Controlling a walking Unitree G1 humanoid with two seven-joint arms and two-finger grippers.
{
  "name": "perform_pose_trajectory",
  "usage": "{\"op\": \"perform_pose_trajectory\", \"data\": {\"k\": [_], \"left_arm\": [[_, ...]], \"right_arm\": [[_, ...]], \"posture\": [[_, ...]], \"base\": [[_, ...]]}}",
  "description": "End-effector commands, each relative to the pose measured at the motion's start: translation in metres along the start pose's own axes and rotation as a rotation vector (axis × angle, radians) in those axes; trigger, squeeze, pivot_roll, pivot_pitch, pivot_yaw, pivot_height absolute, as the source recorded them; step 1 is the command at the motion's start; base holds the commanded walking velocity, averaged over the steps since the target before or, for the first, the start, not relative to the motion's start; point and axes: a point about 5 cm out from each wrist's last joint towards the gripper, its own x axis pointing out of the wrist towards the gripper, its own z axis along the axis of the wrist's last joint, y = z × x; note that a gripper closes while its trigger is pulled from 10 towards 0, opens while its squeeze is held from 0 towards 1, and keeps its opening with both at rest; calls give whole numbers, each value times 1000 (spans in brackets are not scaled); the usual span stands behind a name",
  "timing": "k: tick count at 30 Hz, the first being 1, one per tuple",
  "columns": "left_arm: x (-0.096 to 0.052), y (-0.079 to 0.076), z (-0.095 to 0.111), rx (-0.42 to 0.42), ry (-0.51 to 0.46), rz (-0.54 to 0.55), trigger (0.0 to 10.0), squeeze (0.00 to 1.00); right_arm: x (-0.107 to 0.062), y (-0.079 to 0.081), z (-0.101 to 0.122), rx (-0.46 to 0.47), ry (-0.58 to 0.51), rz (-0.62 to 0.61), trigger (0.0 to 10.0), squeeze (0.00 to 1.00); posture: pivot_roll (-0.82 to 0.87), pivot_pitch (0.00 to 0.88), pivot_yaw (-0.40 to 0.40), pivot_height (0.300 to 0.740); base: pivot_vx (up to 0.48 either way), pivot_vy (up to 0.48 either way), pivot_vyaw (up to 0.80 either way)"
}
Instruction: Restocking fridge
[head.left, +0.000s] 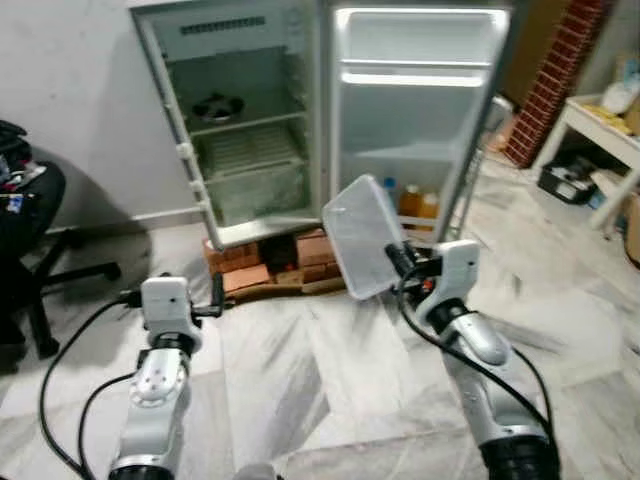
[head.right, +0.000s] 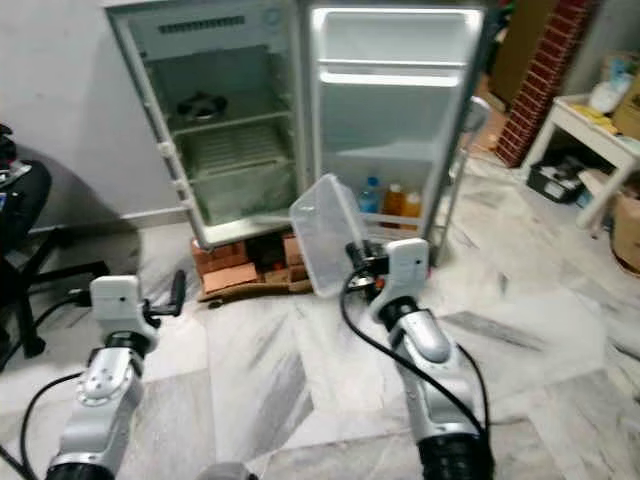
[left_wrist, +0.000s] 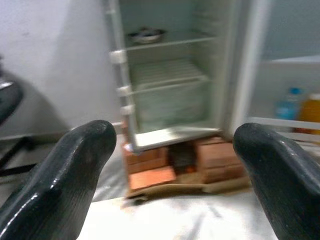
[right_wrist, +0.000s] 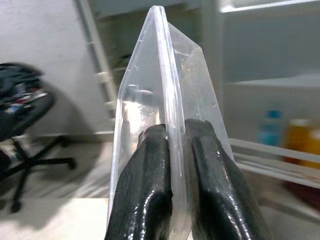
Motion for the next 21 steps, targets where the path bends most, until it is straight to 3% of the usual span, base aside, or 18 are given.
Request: {"op": "perform_pose_trajectory", "data": {"k": [1,10,21], "left_arm": [[0,-1,3,-4,-8,-5,10000,0],[1,-3,4,0,-13,-4,10000,0],[0,-6,5,21,-18,-19,10000,0]], "right_arm": [[1,1,3,-16,-13,13,10000,0],[1,-4,5,-20,-19,-12,10000,0],[0,-7,0,-21,-13,-53,10000,0]], "posture": [[101,44,-5,740],[101,42,-9,740],[105,40,-8,740]], "base": [[345,334,0],[368,308,628],[441,0,0]]}}
